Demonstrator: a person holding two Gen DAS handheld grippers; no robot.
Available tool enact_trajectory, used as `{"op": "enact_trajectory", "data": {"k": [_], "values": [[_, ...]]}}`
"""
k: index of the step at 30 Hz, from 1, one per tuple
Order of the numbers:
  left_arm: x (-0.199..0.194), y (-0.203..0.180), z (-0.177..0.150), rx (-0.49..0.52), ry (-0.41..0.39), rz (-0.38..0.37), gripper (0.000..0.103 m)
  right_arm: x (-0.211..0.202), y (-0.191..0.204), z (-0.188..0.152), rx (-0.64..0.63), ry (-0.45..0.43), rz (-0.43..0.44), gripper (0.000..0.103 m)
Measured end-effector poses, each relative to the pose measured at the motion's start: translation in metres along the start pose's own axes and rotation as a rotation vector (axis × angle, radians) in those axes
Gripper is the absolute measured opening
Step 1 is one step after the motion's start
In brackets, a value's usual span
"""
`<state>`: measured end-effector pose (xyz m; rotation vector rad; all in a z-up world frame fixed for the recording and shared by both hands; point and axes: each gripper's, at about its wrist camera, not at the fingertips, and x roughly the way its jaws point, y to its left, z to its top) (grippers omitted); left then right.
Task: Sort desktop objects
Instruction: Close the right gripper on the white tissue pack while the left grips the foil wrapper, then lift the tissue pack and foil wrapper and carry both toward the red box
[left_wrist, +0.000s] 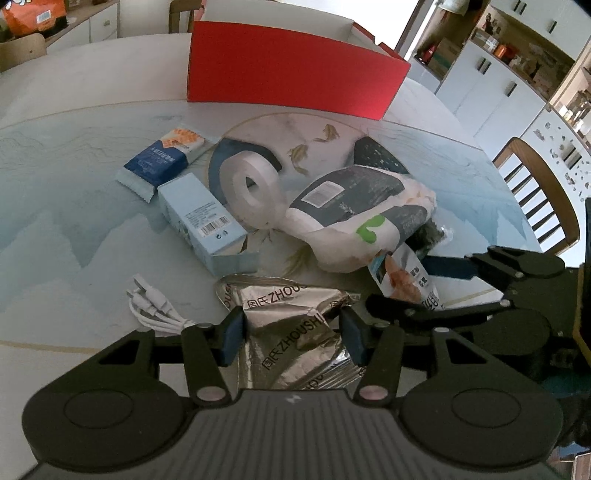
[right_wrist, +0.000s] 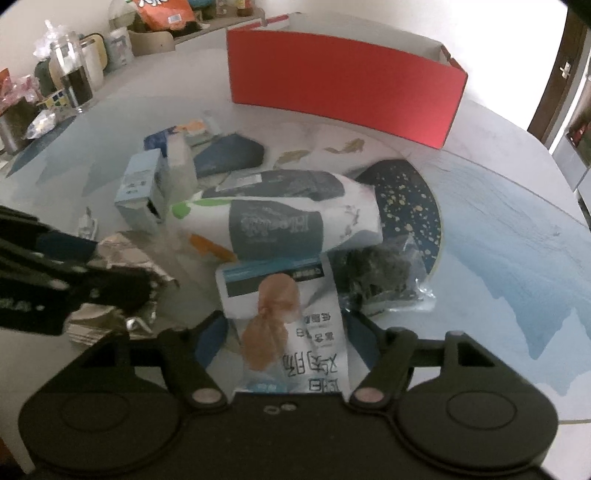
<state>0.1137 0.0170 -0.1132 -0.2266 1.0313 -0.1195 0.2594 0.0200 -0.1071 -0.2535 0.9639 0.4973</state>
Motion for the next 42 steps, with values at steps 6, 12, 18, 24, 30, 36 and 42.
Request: {"op": "enact_trajectory", "data": {"k": [6, 12, 18, 24, 30, 36, 42], "values": [[0.0, -0.001, 0.0, 0.023, 0.009, -0.003, 0.054, -0.001, 0.001, 0.0, -0.013, -0.001, -0.005, 0.065], [-0.002, -0.002, 0.0, 0.036, 0.015, -0.013, 0.054, -0.008, 0.002, -0.003, -0.013, 0.0, -0.018, 0.062], [-0.008, -0.002, 0.001, 0.049, 0.011, -0.027, 0.054, -0.02, 0.004, -0.011, -0.015, 0.001, -0.015, 0.062], [-0.019, -0.005, 0.002, 0.057, -0.003, -0.041, 0.054, -0.04, 0.006, -0.013, -0.012, -0.02, -0.01, 0.062], [-0.032, -0.01, 0.003, 0.063, -0.017, -0.045, 0.054, -0.06, 0.008, -0.01, -0.019, -0.041, -0.015, 0.062], [-0.046, -0.014, 0.003, 0.074, -0.038, -0.045, 0.054, -0.076, 0.006, -0.008, 0.008, -0.067, -0.018, 0.062], [-0.06, -0.019, 0.009, 0.08, -0.057, -0.052, 0.054, -0.095, 0.004, -0.002, 0.019, -0.095, -0.022, 0.062]]}}
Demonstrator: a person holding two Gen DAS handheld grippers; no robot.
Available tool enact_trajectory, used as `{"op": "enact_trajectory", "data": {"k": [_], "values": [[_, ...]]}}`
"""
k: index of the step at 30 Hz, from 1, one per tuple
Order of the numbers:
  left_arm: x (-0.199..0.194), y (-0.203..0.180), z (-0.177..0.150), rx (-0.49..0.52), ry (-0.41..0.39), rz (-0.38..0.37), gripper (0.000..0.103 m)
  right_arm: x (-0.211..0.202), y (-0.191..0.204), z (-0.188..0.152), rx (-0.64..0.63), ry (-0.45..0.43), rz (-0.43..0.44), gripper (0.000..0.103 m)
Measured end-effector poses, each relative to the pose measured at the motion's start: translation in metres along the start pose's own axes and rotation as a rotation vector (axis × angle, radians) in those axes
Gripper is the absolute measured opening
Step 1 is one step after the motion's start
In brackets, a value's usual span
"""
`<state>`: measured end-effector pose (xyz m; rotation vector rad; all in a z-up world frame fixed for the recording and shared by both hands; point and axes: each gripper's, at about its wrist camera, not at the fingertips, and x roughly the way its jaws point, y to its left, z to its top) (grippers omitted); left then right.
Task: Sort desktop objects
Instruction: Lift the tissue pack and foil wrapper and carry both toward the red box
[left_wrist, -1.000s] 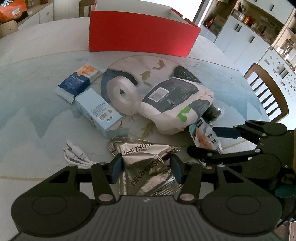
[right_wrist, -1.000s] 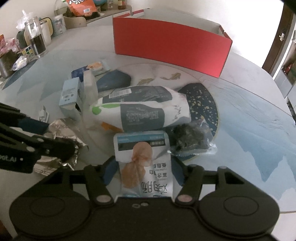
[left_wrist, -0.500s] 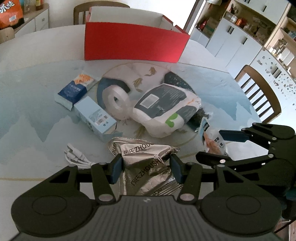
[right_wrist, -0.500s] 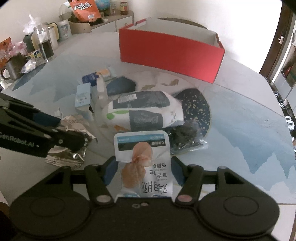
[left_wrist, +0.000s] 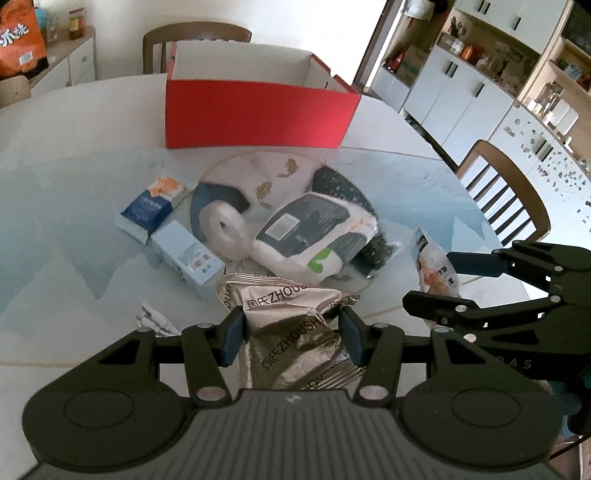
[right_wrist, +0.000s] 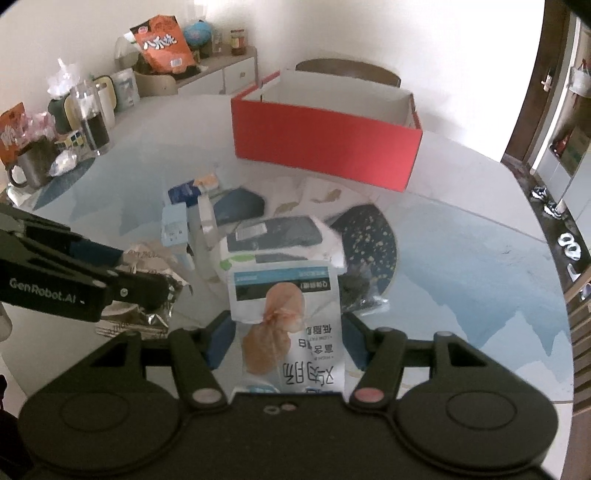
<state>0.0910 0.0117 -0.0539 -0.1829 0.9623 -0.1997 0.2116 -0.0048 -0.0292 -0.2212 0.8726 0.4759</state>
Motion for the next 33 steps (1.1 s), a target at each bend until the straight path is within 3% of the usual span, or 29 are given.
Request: {"op": "enact_trajectory", "data": {"k": [11, 33], "values": [[-0.016, -0.008, 0.025, 0.025, -0.03, -0.007, 0.054, -0.025, -0.003, 0.023, -0.001, -0.055, -0.01, 0.062], [-0.014, -0.01, 0.098, 0.069, -0.115, 0.005, 0.054, -0.027, -0.031, 0.081, 0.002, -0.131, -0.042, 0.062]]}}
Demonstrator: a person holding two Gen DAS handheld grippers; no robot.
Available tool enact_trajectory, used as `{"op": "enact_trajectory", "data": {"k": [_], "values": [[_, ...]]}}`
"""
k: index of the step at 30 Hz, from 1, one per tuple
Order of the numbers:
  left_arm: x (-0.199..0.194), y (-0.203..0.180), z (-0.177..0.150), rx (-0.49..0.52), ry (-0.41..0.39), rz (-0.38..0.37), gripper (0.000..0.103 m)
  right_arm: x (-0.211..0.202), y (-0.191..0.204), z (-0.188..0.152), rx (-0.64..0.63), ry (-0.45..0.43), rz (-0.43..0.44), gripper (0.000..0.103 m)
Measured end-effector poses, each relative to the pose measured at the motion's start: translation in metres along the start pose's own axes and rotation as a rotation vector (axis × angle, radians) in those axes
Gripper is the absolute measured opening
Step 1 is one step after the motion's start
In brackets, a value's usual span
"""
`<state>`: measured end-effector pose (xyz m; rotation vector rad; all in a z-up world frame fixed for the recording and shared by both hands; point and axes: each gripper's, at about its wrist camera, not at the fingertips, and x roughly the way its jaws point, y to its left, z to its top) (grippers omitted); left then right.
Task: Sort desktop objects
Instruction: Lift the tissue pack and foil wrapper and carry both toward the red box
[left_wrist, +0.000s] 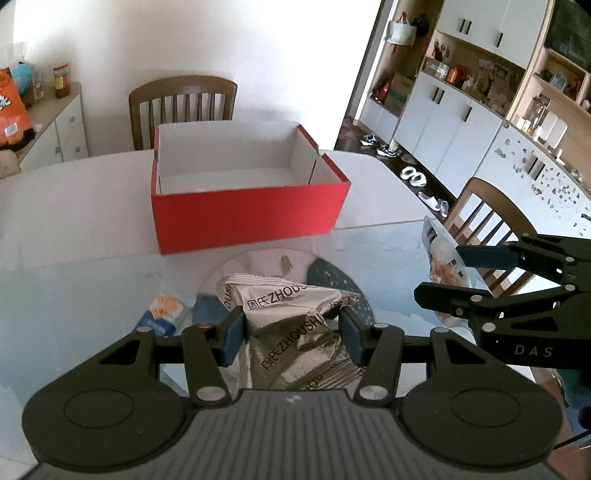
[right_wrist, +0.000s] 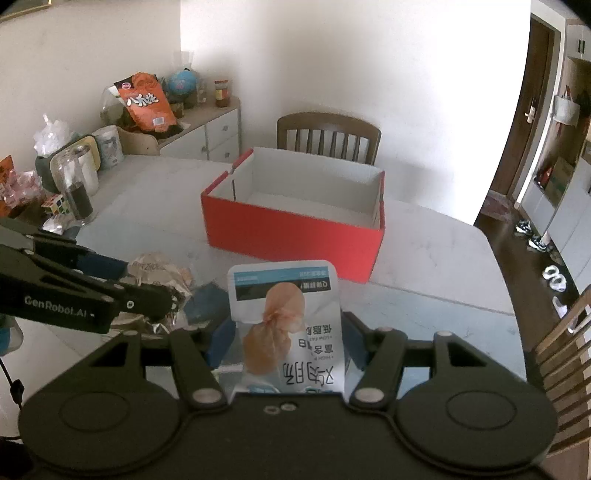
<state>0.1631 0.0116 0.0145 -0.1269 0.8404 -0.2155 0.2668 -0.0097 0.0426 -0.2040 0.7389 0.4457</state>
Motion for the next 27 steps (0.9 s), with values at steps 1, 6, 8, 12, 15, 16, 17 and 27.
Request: {"op": "enact_trajectory", "data": {"k": [1, 6, 8, 12, 15, 16, 17, 27], "values": [[0.001, 0.001, 0.002, 0.001, -0.002, 0.001, 0.054, 0.002, -0.001, 0.003, 0.0, -0.002, 0.0, 0.062], [0.007, 0.007, 0.019, 0.004, -0.022, 0.011, 0.054, 0.01, -0.005, 0.017, 0.004, -0.011, -0.001, 0.062], [0.009, 0.01, 0.026, 0.006, -0.032, 0.012, 0.054, 0.013, -0.007, 0.024, 0.007, -0.015, -0.004, 0.062], [0.012, 0.016, 0.041, 0.009, -0.047, 0.018, 0.054, 0.018, -0.01, 0.039, 0.001, -0.028, -0.004, 0.062], [0.014, 0.02, 0.053, 0.009, -0.053, 0.016, 0.054, 0.022, -0.013, 0.048, -0.007, -0.032, -0.006, 0.062], [0.015, 0.021, 0.057, 0.011, -0.053, 0.016, 0.054, 0.024, -0.013, 0.052, -0.007, -0.033, -0.003, 0.062], [0.018, 0.022, 0.059, 0.01, -0.052, 0.014, 0.054, 0.025, -0.014, 0.055, -0.007, -0.033, -0.002, 0.062], [0.031, 0.037, 0.091, 0.011, -0.061, 0.031, 0.054, 0.053, -0.03, 0.081, 0.047, -0.008, 0.018, 0.062]]}}
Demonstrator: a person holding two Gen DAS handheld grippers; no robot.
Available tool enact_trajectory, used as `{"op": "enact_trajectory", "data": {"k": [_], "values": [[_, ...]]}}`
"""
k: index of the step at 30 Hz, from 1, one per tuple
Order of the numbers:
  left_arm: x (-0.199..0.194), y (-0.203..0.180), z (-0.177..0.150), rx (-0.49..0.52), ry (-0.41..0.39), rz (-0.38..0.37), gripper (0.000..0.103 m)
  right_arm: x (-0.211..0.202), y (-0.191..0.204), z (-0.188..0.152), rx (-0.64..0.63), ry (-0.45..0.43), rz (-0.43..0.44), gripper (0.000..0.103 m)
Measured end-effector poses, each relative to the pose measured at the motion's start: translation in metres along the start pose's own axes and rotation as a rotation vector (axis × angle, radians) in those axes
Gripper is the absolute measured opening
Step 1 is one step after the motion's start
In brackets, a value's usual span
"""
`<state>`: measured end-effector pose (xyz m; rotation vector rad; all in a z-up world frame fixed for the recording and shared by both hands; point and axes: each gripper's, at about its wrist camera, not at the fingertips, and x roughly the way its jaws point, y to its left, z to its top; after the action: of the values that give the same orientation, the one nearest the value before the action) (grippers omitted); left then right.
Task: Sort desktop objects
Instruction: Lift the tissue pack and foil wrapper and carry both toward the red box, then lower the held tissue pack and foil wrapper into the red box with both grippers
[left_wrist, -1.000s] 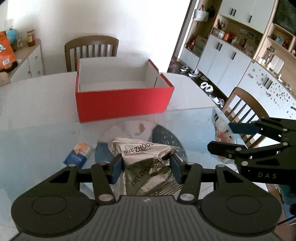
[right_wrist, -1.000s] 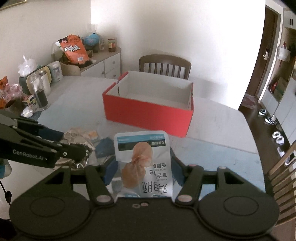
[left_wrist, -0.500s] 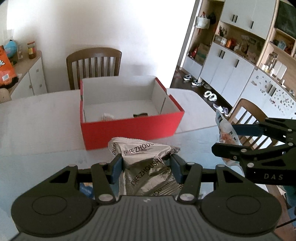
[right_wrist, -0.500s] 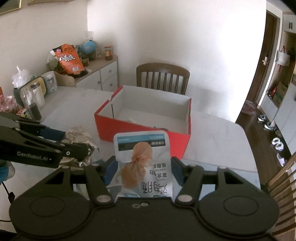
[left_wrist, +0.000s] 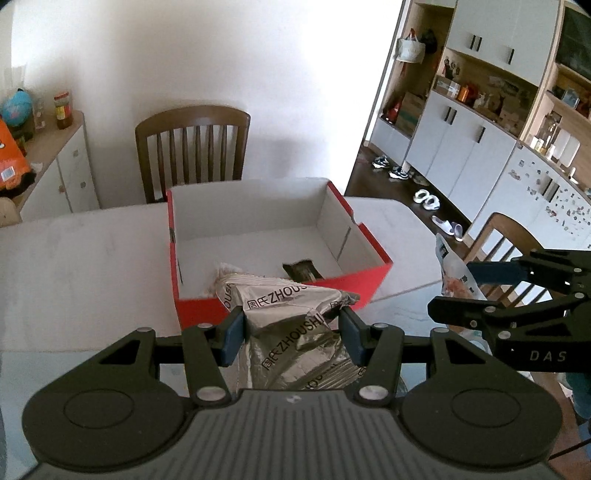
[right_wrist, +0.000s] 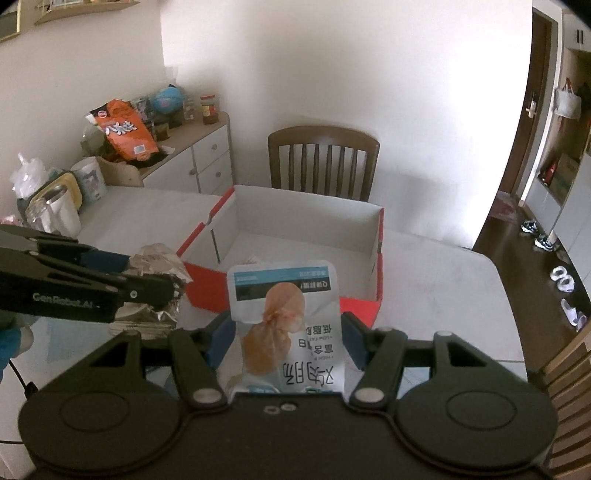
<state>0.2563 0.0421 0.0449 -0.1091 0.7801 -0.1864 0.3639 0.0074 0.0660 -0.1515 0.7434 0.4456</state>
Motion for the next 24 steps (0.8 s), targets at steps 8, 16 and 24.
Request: {"op": "enact_trajectory", "data": {"k": [8, 16, 24], "values": [[0.016, 0.012, 0.025, 0.009, -0.011, 0.004, 0.054, 0.014, -0.007, 0.024, -0.007, -0.012, -0.003, 0.062], [0.031, 0.021, 0.047, 0.013, -0.013, 0.003, 0.054, 0.03, -0.014, 0.046, -0.012, -0.014, 0.004, 0.062], [0.045, 0.031, 0.066, 0.028, -0.021, -0.004, 0.054, 0.048, -0.02, 0.063, 0.007, -0.017, -0.003, 0.062]]}}
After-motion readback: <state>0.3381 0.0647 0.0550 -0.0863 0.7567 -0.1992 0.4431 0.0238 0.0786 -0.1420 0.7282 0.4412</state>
